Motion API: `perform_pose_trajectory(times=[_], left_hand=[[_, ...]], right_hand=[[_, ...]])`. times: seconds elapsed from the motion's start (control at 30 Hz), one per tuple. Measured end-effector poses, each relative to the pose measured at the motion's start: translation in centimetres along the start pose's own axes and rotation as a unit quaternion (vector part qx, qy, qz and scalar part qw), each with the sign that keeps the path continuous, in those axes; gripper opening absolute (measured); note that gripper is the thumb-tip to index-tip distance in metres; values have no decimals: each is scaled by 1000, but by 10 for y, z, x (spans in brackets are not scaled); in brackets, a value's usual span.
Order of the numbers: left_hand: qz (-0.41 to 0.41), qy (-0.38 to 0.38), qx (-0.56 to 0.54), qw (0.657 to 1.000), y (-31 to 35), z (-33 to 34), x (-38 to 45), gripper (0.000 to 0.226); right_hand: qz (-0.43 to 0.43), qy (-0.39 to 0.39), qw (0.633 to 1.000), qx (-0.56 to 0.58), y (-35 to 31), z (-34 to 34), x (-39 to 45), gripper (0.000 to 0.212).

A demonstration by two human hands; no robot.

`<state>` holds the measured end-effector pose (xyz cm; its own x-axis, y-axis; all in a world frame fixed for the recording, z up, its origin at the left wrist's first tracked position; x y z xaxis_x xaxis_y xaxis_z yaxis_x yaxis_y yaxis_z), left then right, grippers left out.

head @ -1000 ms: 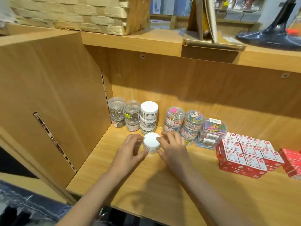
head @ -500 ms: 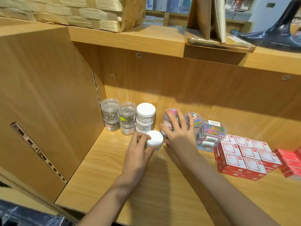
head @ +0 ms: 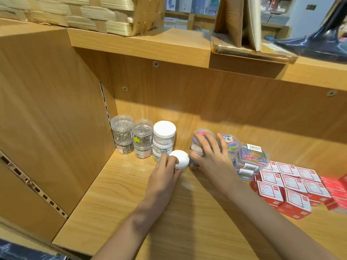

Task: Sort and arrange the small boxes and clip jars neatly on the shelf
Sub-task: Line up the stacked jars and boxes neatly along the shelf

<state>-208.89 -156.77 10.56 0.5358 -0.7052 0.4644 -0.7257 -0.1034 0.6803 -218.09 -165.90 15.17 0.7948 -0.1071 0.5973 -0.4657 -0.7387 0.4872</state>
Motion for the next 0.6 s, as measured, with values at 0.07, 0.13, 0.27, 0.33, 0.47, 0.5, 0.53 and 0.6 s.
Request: perform_pose_trajectory(times=[0.07,0.13,0.27,0.33,0.47,0.5,0.53,0.6], left_hand=[[-10,-6,-5,1000,3,3,3,20],[-14,-5,-8,1000,5,5,5,20],[0,-1,1,1000,7,14,13,28],[-7,9,9,1000,6,17,18,28],[-13,7,9,1000,3,18,18,16],[0,9,4,1000,2,15,15,16],[16,16,-2,1000,1,10,11,17],[31,49,-14,998,-3,-6,4,17]], right_hand=[[2,-1,1000,-3,2,1,-1,17],[0,-4,1000,-4,3,2,-3,23],[1,-12,1000,-10,6,1,-5,23],[1,-20,1000,-10,8,0,-7,22],[-8,-56,998,5,6,-3,-8,28],[-5,-64,998,13,6,-5,-7,32],[0,-67,997,27,6,-9,-5,36],[14,-61,995,73,4,-20,3,41]])
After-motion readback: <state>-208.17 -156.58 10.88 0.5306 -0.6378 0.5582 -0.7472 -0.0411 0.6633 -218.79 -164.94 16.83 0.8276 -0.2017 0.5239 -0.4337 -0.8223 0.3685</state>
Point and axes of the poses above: each hand's wrist, its own x-axis towards the middle knuckle, its own z-axis out of the palm, y = z × x, the point moved 6 cm from there along x, towards the middle knuckle, and after that the axes turned 8 degrees about -x, right-handed, at the moved point
